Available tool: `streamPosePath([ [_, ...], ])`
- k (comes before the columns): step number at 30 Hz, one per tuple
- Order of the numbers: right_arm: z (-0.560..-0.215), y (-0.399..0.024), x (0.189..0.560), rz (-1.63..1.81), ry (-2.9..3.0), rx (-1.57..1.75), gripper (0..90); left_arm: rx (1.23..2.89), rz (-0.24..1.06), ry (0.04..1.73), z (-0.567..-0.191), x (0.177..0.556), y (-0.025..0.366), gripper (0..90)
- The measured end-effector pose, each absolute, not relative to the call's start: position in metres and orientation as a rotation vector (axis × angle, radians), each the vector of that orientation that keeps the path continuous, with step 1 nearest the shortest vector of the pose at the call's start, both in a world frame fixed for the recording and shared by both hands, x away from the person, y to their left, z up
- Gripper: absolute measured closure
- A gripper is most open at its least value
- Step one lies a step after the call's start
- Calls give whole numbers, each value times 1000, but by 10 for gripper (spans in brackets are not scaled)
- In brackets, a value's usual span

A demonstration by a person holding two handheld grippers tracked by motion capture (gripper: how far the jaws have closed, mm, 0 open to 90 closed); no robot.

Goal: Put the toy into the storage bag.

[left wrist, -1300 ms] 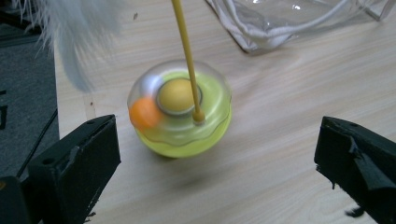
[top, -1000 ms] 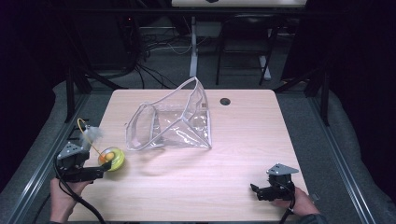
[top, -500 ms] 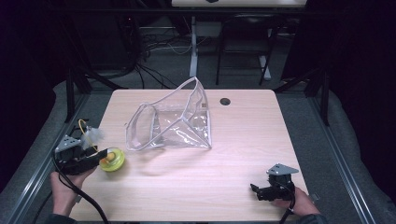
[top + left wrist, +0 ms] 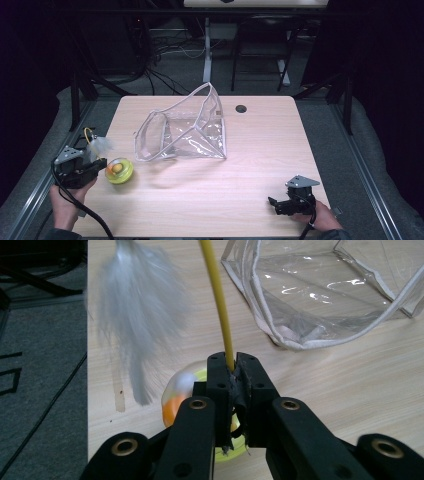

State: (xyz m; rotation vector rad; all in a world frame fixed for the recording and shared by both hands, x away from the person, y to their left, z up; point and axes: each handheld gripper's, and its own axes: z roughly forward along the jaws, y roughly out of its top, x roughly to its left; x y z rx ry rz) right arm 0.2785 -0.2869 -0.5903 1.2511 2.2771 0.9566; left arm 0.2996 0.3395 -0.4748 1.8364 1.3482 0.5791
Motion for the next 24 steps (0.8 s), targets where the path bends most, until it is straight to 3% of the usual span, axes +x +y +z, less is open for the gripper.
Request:
streamPosePath([
  [24, -590, -287, 278, 956, 2277, 1251, 0, 1910, 586, 1298, -459, 301, 337, 879],
])
